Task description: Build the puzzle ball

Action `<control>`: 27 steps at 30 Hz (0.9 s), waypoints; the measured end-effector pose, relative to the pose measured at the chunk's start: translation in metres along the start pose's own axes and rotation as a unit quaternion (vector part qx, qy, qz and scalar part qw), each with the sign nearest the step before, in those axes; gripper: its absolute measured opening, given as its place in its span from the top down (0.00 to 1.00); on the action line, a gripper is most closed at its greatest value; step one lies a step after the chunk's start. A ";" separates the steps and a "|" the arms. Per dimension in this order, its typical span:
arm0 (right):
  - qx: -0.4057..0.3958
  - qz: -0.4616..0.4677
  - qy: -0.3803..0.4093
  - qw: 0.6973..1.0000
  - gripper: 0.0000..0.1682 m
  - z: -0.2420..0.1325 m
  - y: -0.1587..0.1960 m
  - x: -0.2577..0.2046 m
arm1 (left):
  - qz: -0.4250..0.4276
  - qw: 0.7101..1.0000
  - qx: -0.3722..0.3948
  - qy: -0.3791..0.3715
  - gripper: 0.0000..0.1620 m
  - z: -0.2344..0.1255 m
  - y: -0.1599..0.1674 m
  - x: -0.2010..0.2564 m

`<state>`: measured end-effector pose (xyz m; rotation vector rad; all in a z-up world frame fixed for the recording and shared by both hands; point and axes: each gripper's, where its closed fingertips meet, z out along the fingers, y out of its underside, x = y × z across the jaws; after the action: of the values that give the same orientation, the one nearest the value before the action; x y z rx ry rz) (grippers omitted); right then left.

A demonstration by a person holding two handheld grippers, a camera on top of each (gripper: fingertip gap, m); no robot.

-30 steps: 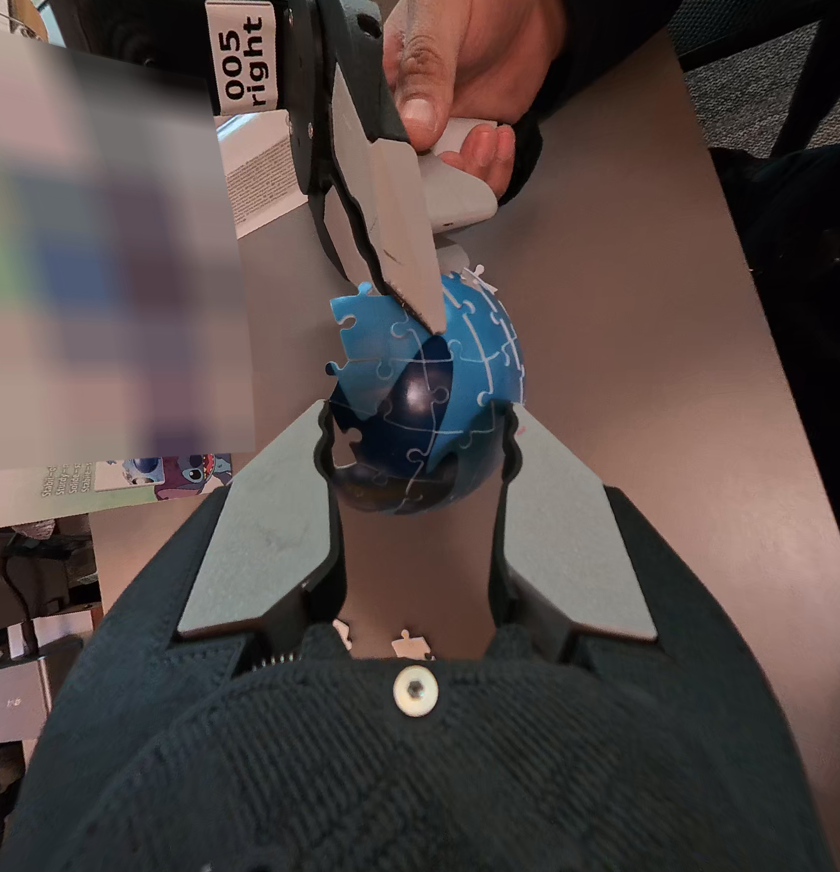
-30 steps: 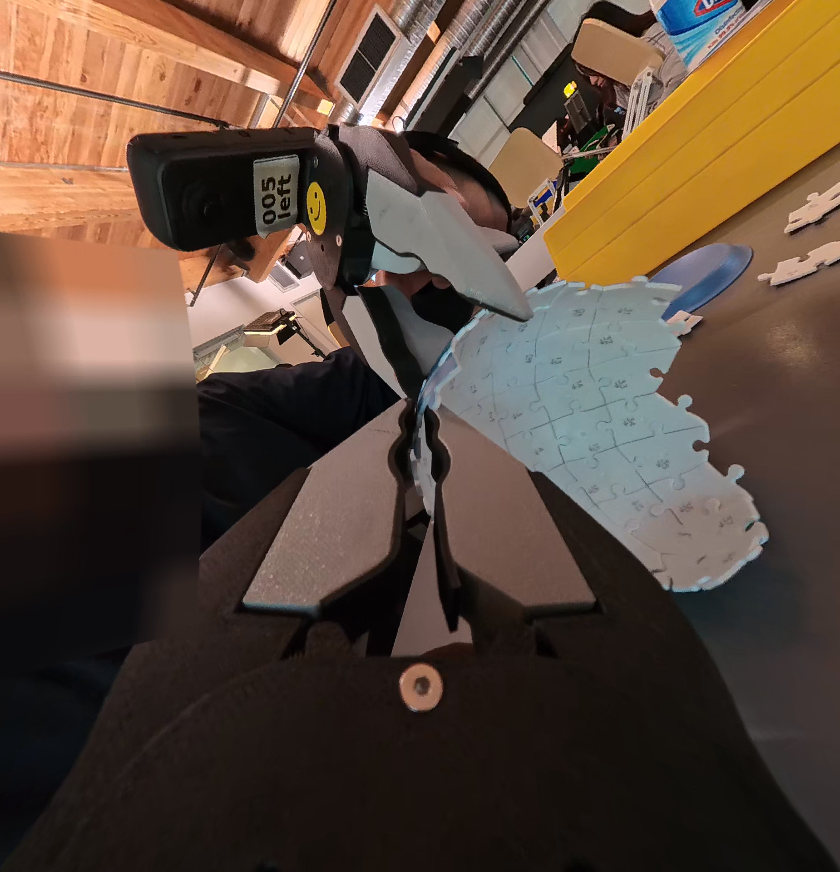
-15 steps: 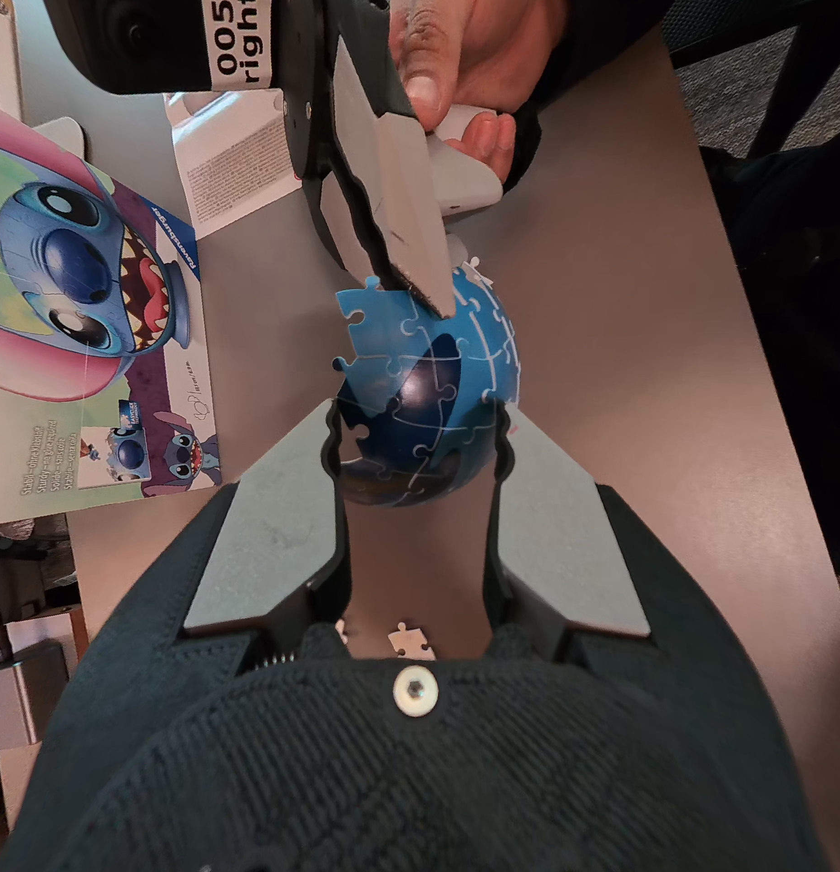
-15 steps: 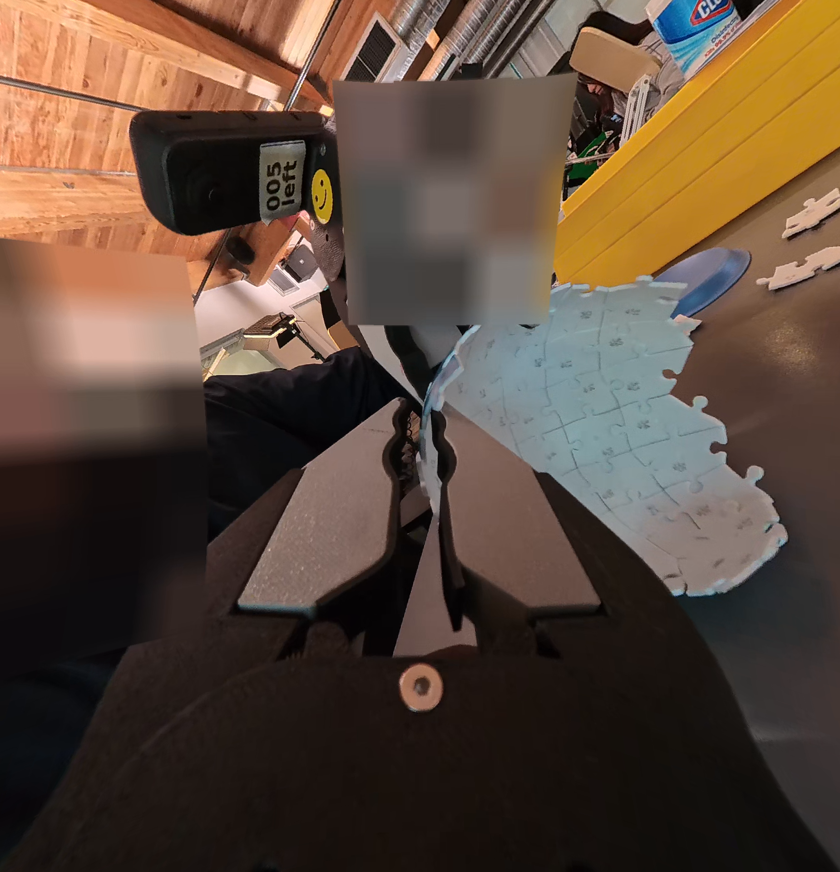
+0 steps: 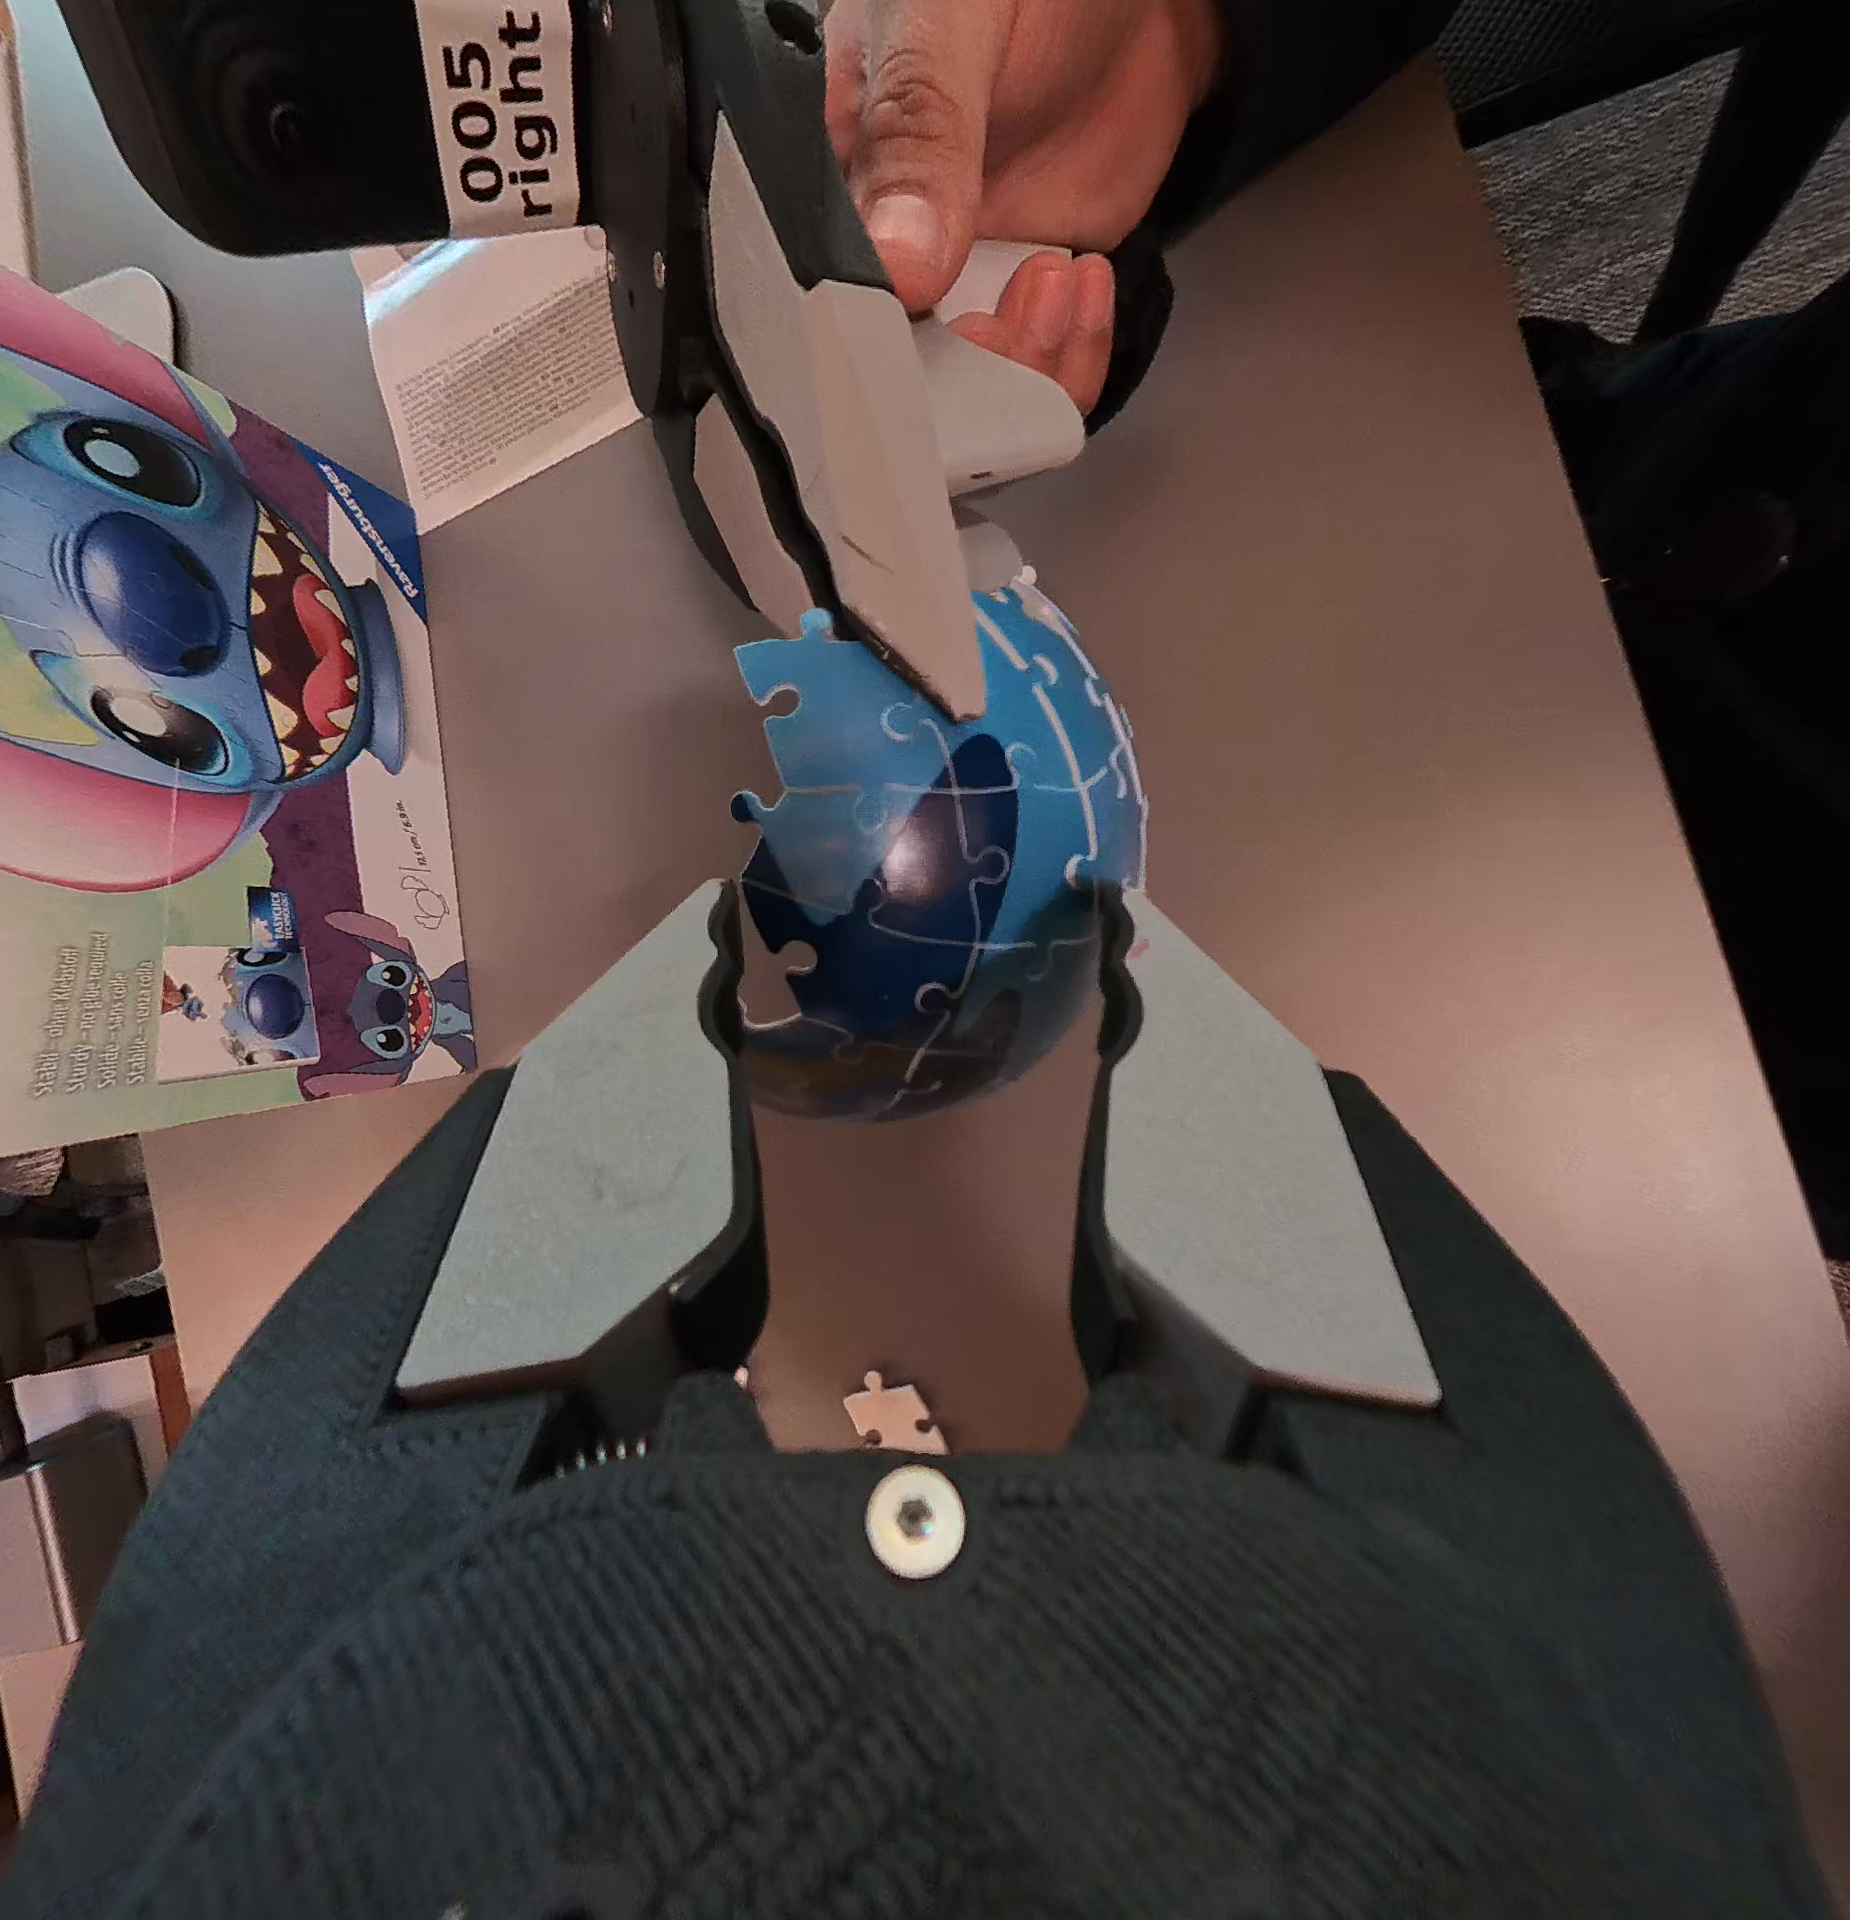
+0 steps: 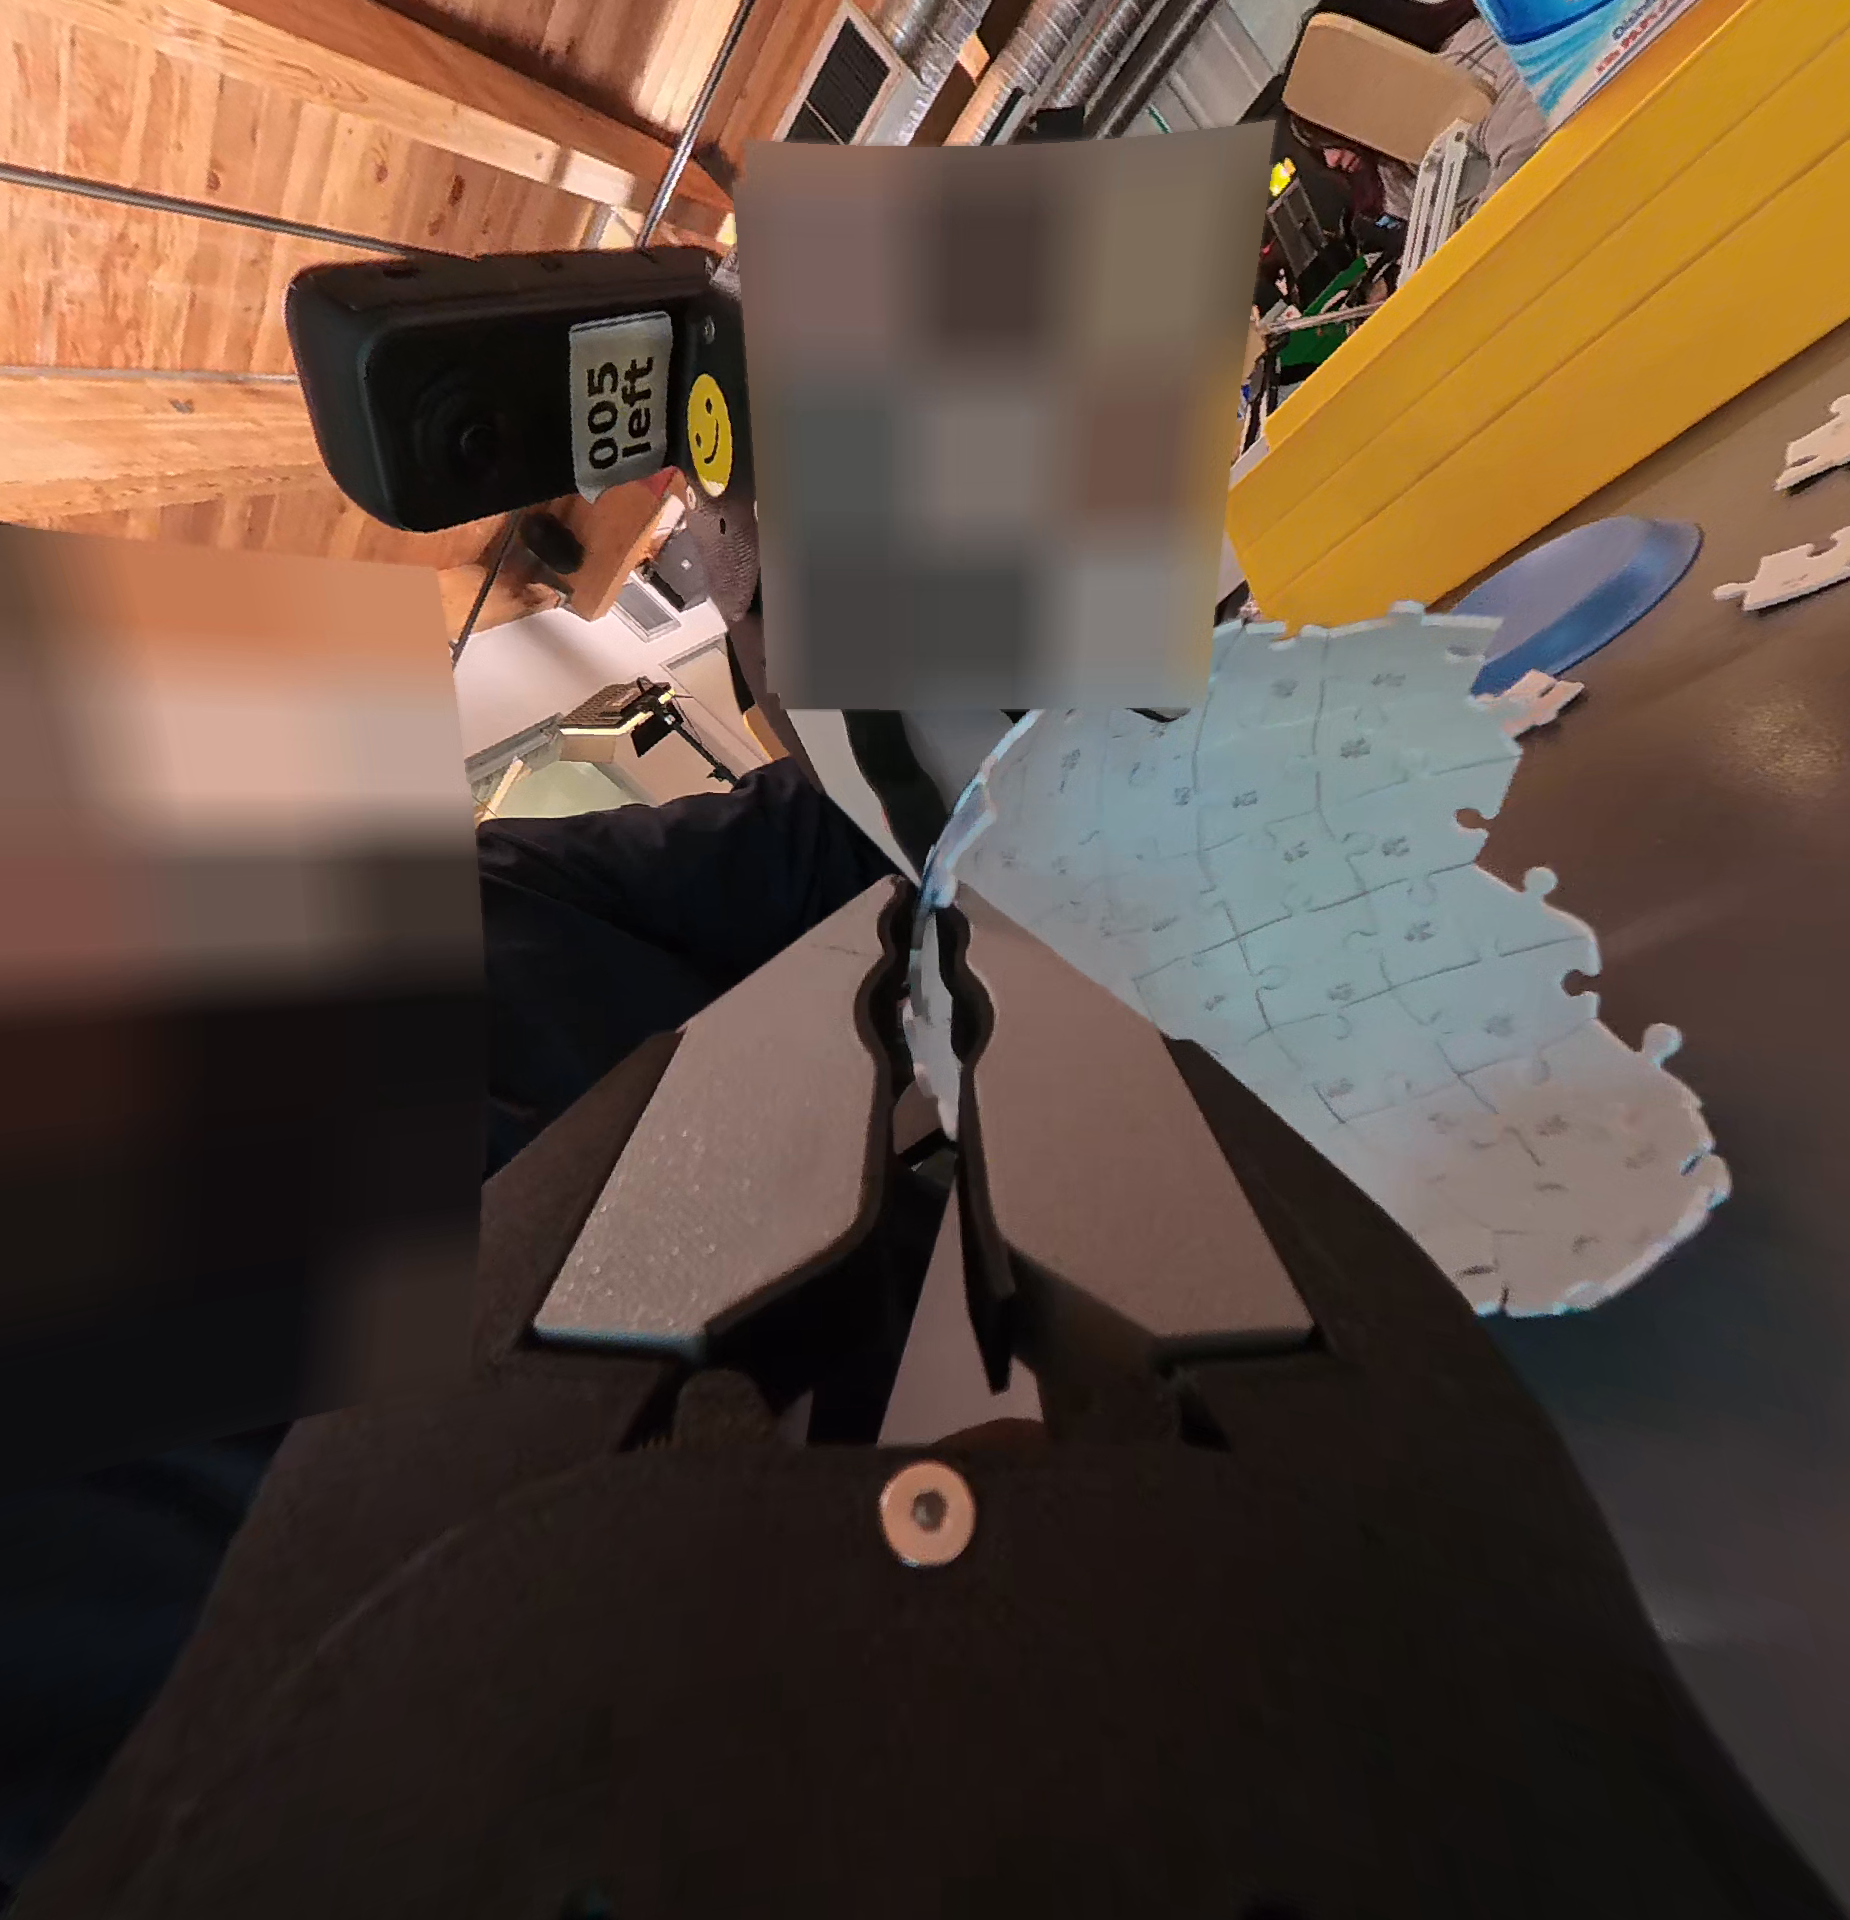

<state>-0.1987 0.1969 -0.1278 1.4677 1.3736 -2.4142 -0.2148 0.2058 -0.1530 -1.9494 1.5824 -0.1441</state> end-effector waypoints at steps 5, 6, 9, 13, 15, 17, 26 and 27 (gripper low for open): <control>0.010 0.011 -0.016 1.000 1.00 0.000 -0.002 -0.003 | 0.010 1.000 -0.015 -0.014 0.51 0.003 0.002 0.004; 0.011 0.013 -0.017 1.000 1.00 0.000 -0.002 -0.003 | 0.013 1.000 -0.020 -0.018 0.50 0.003 0.004 0.005; 0.012 0.015 -0.021 1.000 1.00 -0.001 -0.002 -0.004 | 0.017 0.999 -0.024 -0.026 0.49 0.001 0.007 0.007; 0.012 0.019 -0.023 0.999 1.00 -0.001 -0.002 -0.004 | 0.025 0.999 -0.029 -0.038 0.49 -0.002 0.011 0.006; 0.011 0.021 -0.024 0.999 1.00 0.000 -0.002 -0.004 | 0.032 0.998 -0.034 -0.040 0.49 -0.002 0.013 0.006; 0.009 0.022 -0.025 0.999 1.00 0.000 -0.001 -0.004 | 0.036 0.998 -0.042 -0.043 0.49 -0.001 0.014 0.006; 0.015 0.029 -0.024 0.999 1.00 -0.001 -0.003 -0.001 | 0.036 0.998 -0.053 -0.024 0.52 0.003 0.014 0.003; 0.015 0.030 -0.024 0.999 1.00 -0.001 -0.003 0.000 | 0.036 0.998 -0.054 -0.023 0.52 0.003 0.014 0.003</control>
<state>-0.1991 0.1989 -0.1258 1.4255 1.2709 -2.4284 -0.2243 0.2029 -0.1635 -1.9606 1.6581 0.0157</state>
